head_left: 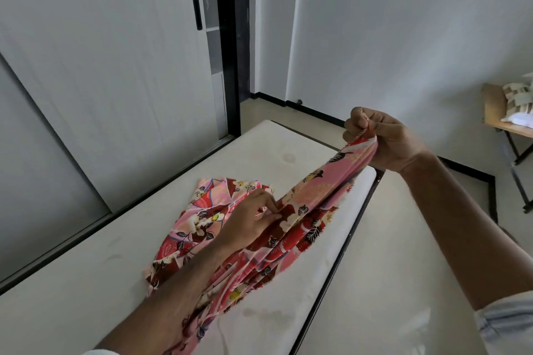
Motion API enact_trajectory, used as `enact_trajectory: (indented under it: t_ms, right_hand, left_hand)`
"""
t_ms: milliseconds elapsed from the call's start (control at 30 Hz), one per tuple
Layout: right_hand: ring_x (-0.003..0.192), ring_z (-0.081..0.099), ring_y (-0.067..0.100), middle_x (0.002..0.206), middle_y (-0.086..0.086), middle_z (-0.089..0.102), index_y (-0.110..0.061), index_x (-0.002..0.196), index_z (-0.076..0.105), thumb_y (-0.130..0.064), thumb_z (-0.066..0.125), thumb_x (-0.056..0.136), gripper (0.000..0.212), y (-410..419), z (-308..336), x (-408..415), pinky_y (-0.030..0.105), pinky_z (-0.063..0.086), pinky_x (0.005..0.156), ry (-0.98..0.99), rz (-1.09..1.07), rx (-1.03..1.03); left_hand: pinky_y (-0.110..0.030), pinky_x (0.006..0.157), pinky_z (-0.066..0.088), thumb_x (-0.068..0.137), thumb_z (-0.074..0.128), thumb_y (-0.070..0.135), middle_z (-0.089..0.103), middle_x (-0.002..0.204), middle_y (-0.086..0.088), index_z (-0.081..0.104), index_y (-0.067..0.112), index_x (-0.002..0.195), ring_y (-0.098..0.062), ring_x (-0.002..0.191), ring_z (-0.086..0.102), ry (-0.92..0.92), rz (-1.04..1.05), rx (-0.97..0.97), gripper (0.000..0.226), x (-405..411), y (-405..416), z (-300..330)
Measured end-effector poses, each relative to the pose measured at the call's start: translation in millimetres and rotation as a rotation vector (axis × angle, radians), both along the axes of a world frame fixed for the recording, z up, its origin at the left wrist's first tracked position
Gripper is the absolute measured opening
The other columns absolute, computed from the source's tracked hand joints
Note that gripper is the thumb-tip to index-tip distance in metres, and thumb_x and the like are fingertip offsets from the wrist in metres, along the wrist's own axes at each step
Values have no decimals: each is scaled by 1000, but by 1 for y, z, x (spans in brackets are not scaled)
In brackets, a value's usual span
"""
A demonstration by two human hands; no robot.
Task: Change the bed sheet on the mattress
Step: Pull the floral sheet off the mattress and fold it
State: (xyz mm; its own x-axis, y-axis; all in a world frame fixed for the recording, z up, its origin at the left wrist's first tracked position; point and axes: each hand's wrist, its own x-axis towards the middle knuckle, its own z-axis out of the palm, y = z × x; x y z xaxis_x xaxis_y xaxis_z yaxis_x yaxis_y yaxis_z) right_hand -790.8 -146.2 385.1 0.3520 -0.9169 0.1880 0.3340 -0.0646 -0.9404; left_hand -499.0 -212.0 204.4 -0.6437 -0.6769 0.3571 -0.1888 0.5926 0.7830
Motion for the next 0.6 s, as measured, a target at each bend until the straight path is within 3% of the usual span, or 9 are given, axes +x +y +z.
enact_trajectory:
  t_ms: [133, 233, 400, 600]
  right_hand:
    - [60, 31, 10, 71, -7, 49, -17, 80, 54, -21, 67, 92, 18, 2, -4, -1, 20, 38, 58, -44, 74, -2]
    - [60, 30, 11, 71, -7, 50, -17, 81, 55, -17, 65, 94, 16, 4, -6, -4, 20, 38, 58, -67, 103, 7]
    - [60, 42, 7, 70, -6, 49, -17, 80, 55, -17, 66, 92, 17, 8, -11, -10, 21, 40, 59, -75, 74, 16]
    - [60, 42, 7, 70, -6, 49, -17, 80, 56, -19, 69, 91, 18, 7, -12, -13, 21, 41, 60, -72, 58, 15]
  left_hand:
    - [-12, 101, 41, 90, 75, 17, 63, 123, 3, 67, 18, 89, -6, 117, 57, 21, -13, -139, 8, -18, 5, -1]
    - [-16, 103, 41, 89, 76, 18, 62, 127, 4, 69, 14, 90, -7, 120, 57, 15, 6, -267, 8, -25, 8, -7]
    - [-20, 92, 49, 89, 76, 16, 66, 106, 2, 69, 11, 92, -9, 101, 60, 48, 44, -273, 9, -26, 8, -9]
    - [-13, 89, 47, 90, 74, 18, 67, 96, 1, 68, 12, 93, -5, 95, 61, 51, 71, -191, 9, -25, 7, -14]
